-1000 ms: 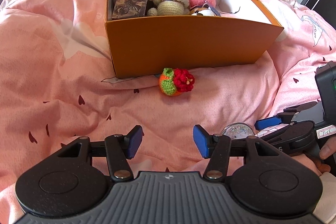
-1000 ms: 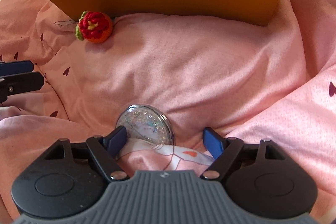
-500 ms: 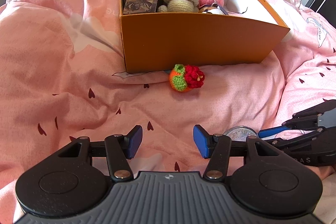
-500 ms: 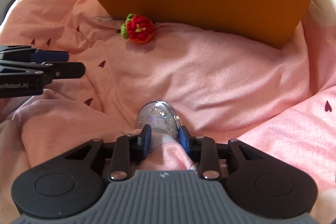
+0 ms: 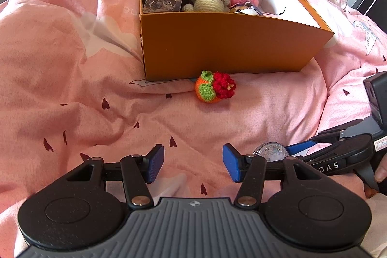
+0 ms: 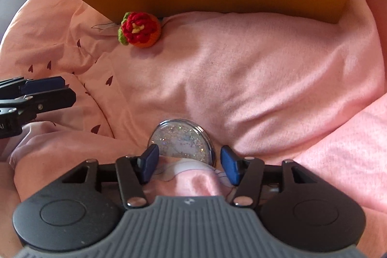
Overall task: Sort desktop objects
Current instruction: 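Move the right tool to the round glitter mirror and grasp it, then lift the glitter mirror with the right tool while the left tool approaches the crocheted strawberry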
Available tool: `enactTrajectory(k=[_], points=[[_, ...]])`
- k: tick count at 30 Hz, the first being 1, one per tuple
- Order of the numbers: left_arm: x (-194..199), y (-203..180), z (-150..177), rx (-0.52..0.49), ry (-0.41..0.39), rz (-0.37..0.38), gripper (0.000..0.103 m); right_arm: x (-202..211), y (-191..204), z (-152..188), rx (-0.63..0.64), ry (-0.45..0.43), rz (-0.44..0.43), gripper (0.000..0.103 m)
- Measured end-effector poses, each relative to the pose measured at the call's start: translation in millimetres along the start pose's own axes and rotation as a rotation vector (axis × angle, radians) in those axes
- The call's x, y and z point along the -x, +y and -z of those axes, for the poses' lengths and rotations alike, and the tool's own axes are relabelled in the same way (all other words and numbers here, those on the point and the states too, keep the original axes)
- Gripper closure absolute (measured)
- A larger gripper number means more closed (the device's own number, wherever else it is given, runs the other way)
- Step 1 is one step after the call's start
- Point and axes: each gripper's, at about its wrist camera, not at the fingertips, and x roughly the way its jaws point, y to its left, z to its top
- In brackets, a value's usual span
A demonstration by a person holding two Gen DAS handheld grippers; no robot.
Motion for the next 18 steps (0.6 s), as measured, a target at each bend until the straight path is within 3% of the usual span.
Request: enactTrajectory(k=[6,8,13,18], points=[[-0.3,-0.2,0.4,0.001,0.004,0.002,0.040,-6.9,4.4,-1.3,0.019,0.018,0.008,0.035],[0.0,0.0,0.4,0.003,0.004,0.004,0.040,-4.6,6.3,-0.1,0.025,0.007,0.030,0.041],[2.1,0.4,0.3,0.003,0.000,0.007,0.040,7.6,18.2,1.9,0.087,-0.018,0.065,0.068],[3.9,-1.6,0.1,-0.005,-0.002,0.014,0.040,21.7,40.9,3.0,0.200,-0.035,0.058,0.077]])
